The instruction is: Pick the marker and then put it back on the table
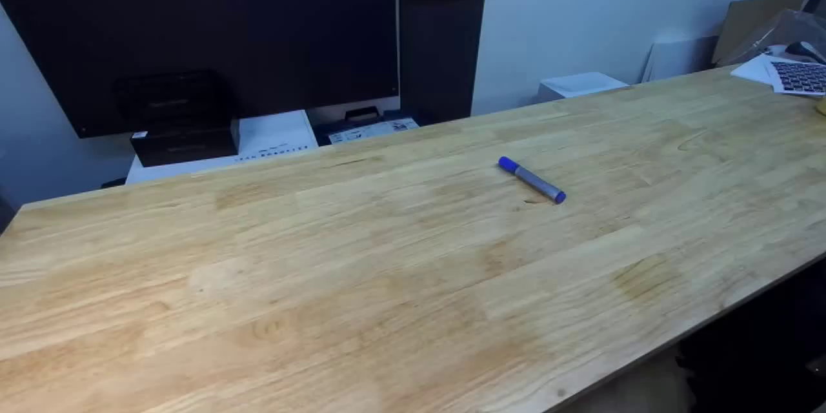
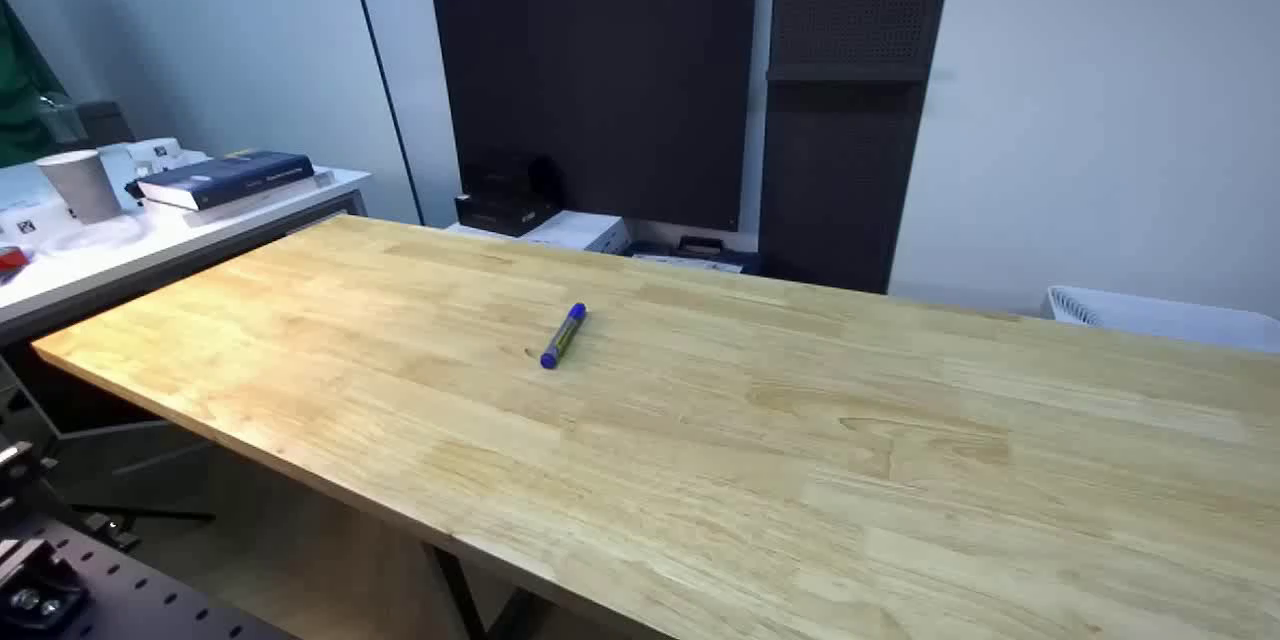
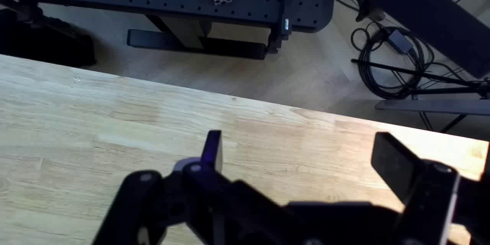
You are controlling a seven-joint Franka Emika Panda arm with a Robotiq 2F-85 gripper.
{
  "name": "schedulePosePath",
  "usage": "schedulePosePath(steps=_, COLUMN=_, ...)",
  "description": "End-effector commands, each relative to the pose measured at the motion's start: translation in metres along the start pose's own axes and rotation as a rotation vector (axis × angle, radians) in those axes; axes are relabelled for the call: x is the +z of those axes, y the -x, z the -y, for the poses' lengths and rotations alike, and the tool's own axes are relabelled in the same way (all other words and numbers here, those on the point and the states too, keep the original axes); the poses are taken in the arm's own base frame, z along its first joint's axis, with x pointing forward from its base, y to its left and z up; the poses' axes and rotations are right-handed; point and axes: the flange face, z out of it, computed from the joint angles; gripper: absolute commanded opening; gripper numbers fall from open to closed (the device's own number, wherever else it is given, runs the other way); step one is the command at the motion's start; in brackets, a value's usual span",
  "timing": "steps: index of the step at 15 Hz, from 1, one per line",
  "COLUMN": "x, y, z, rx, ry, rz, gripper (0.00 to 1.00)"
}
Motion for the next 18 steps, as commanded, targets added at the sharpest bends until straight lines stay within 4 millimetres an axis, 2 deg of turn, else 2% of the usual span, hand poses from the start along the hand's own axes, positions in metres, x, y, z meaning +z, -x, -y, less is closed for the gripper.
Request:
schedulePosePath(steps=1, x=0.000, y=0.000, z=0.000, rx=0.000, ry=0.000, rz=0.000, gripper=1.00)
schedulePosePath(steps=13, x=-0.001, y=0.000, z=0.000, rx=0.000, ry=0.000, rz=-0.001, gripper=1.00)
schedulePosePath(steps=14, x=-0.003, y=-0.002, z=-0.001, rx=0.032, ry=0.028, rz=-0.040, gripper=1.00)
schedulePosePath(steps=16, x=-0.010, y=-0.012, z=-0.016, rx=0.084, ry=0.096, rz=-0.140, gripper=1.00)
schedulePosePath(steps=18, x=-0.016, y=-0.026, z=-0.045, rx=0.126, ry=0.157, rz=-0.217, gripper=1.00)
